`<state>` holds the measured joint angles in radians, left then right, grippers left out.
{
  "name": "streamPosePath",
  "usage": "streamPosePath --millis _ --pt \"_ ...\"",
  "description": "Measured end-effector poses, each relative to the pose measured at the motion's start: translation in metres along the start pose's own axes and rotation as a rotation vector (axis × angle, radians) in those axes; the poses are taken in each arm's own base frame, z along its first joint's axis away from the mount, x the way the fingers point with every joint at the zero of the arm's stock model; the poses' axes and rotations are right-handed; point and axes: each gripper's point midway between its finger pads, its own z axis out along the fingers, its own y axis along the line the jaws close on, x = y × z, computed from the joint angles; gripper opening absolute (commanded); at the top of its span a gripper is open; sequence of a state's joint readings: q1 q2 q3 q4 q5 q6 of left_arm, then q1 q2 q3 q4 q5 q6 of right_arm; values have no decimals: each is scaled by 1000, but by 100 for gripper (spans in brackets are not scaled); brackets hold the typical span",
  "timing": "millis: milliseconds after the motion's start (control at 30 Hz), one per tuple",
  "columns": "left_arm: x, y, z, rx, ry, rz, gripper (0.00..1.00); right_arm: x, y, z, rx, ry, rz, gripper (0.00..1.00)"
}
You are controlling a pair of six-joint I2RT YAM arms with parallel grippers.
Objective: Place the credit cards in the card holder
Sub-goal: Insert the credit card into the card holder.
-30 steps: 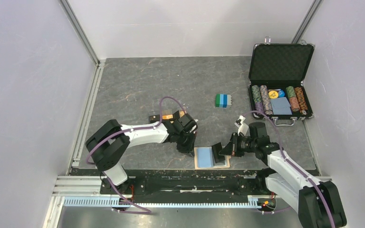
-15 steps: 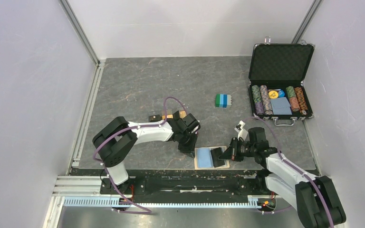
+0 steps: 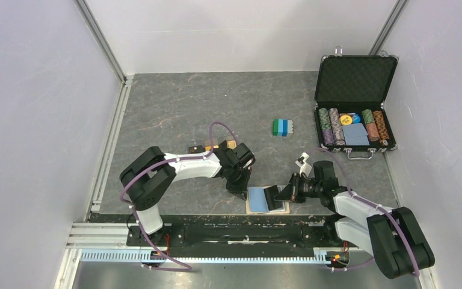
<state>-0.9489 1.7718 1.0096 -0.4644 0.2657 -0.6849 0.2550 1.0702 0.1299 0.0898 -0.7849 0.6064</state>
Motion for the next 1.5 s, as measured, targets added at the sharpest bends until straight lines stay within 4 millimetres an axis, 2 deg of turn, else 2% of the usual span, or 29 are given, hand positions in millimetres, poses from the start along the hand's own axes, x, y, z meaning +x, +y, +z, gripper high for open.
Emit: streamPosePath --millis 333,467,633,867,1233,1500 --pt "0 0 -1 -14 2 2 2 4 2 3 -40 -26 40 0" --pt "-1 2 -1 -42 -13 14 6 3 5 3 -49 -33 44 0" --pt "-2 12 -8 -110 -46 26 9 2 8 3 -55 -33 47 0" --pt "-1 22 -11 -160 -48 33 7 4 6 4 -49 -18 61 0" --pt "1 6 -4 -152 -18 79 5 8 12 8 -76 -10 79 0" --pt "2 3 -2 -145 -7 87 3 9 15 12 -89 -13 77 0"
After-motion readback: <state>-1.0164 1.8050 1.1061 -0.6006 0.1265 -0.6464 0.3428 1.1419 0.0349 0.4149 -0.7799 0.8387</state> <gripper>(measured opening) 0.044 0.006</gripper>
